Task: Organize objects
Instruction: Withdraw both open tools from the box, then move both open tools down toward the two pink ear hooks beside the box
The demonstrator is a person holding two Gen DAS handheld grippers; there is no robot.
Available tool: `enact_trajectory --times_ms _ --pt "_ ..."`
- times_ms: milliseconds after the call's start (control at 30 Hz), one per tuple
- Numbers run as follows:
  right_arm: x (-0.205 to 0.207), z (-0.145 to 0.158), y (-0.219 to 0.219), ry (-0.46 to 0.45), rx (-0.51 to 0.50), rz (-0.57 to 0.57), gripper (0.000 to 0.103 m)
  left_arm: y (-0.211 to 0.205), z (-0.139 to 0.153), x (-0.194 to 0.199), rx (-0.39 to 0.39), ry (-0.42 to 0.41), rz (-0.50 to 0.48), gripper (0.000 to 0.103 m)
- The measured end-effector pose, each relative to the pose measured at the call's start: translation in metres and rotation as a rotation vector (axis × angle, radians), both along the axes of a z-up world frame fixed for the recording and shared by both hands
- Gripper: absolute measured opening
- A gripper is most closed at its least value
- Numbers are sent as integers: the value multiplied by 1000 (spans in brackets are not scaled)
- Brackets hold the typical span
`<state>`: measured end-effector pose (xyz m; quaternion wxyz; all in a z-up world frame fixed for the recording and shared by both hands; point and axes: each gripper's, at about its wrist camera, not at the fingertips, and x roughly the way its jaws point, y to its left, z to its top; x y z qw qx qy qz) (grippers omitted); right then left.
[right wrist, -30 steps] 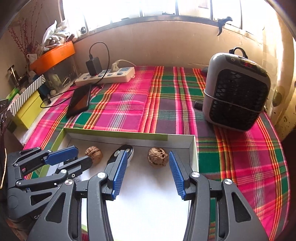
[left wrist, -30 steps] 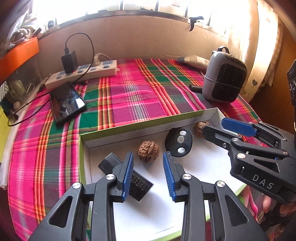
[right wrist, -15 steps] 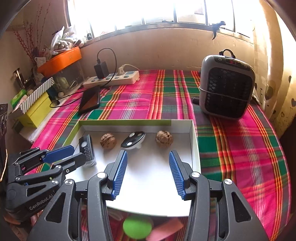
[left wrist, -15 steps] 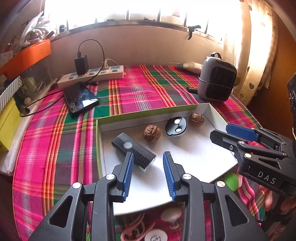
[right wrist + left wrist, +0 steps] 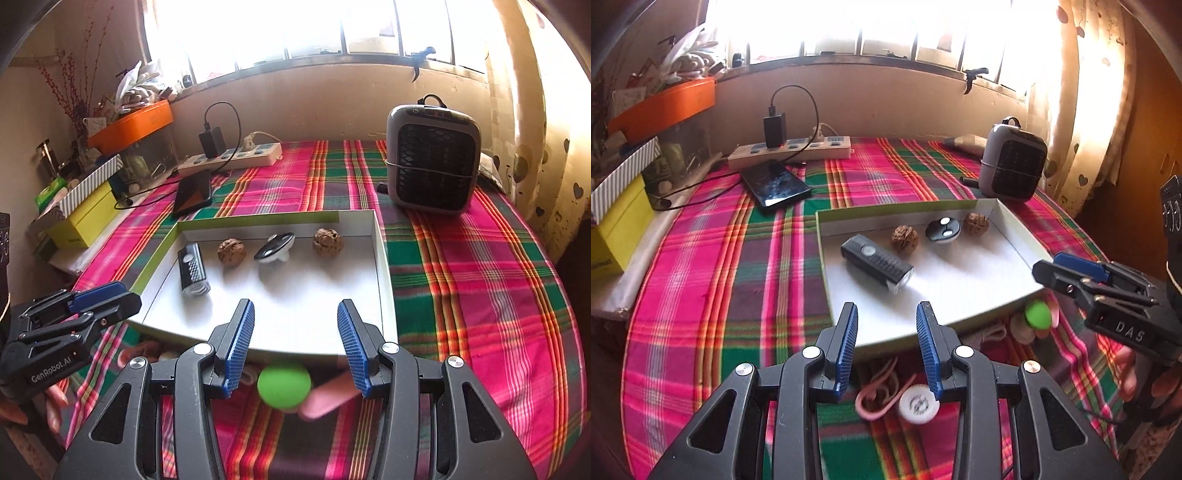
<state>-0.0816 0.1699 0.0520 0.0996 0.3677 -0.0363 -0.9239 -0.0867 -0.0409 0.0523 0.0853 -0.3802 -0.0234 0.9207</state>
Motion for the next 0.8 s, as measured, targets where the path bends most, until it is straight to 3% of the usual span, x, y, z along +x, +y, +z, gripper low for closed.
enact_trajectory --times_ms 433,800 --pt "39 -4 9 27 -29 -11 48 -28 -28 29 73 -49 0 31" --pt "51 -11 12 22 -46 -21 48 -20 -40 26 59 -72 -33 31"
